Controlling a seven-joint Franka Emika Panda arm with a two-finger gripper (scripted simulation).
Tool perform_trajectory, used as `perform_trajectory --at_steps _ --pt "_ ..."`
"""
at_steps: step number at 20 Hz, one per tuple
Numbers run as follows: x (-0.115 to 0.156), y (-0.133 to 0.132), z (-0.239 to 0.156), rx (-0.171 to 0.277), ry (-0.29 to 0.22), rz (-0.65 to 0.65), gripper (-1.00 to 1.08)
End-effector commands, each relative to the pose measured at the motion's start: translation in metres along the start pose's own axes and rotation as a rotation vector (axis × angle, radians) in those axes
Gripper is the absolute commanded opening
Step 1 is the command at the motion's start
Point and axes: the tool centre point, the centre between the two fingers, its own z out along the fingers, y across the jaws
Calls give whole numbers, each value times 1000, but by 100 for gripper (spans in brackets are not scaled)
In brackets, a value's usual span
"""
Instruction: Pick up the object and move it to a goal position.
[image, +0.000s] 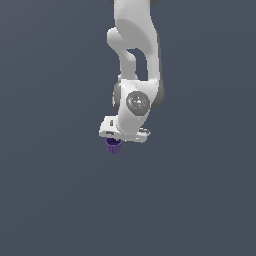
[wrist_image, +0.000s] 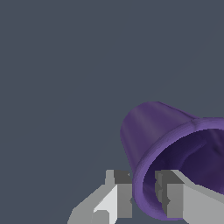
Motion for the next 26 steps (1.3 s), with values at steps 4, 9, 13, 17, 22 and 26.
perform_trajectory --at_steps 4,9,13,17,22,26 --pt "25 29 -53 -17 142 107 -100" --pt "40 62 -116 -37 299 227 -100" --pt "42 87 -165 -52 420 319 -100" --pt "36 108 -207 -66 523 397 -100" --pt "24 129 -251 -81 633 480 -100" --pt "11 142 -281 -94 710 539 -100"
